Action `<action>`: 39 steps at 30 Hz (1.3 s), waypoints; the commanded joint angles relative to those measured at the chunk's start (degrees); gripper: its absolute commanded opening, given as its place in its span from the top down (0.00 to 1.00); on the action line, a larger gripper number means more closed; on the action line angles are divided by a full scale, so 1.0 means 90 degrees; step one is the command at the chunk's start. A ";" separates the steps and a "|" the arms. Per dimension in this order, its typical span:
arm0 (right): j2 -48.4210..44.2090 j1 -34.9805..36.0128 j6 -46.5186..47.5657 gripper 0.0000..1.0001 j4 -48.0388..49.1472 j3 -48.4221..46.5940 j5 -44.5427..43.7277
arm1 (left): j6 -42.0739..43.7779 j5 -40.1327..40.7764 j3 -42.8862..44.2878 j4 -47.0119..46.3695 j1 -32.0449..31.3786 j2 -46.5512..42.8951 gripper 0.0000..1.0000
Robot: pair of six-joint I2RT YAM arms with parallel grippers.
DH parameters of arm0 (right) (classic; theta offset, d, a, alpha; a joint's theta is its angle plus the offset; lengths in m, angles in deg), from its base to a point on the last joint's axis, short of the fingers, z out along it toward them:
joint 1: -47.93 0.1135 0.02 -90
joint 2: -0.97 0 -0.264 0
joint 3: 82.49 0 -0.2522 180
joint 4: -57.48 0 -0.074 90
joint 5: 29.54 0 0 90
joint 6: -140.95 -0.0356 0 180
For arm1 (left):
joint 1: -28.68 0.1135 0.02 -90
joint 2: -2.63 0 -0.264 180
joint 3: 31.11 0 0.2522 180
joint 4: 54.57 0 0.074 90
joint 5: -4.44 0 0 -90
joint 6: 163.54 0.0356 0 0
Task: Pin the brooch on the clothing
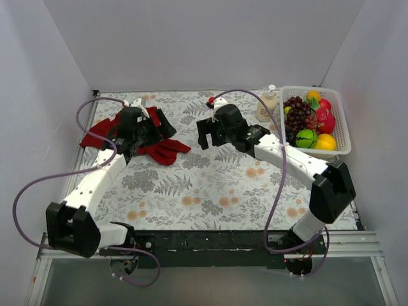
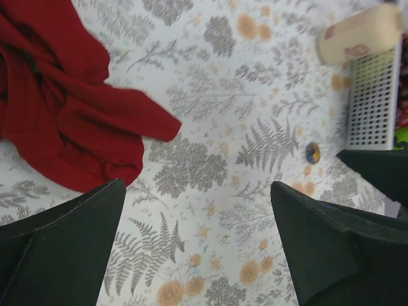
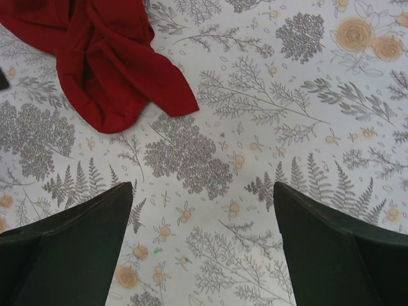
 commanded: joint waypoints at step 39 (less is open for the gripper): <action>-0.0230 -0.0651 0.0380 0.02 -0.0203 -0.0636 0.0842 | 0.0402 -0.0181 0.2388 0.1533 0.1006 0.0779 1.00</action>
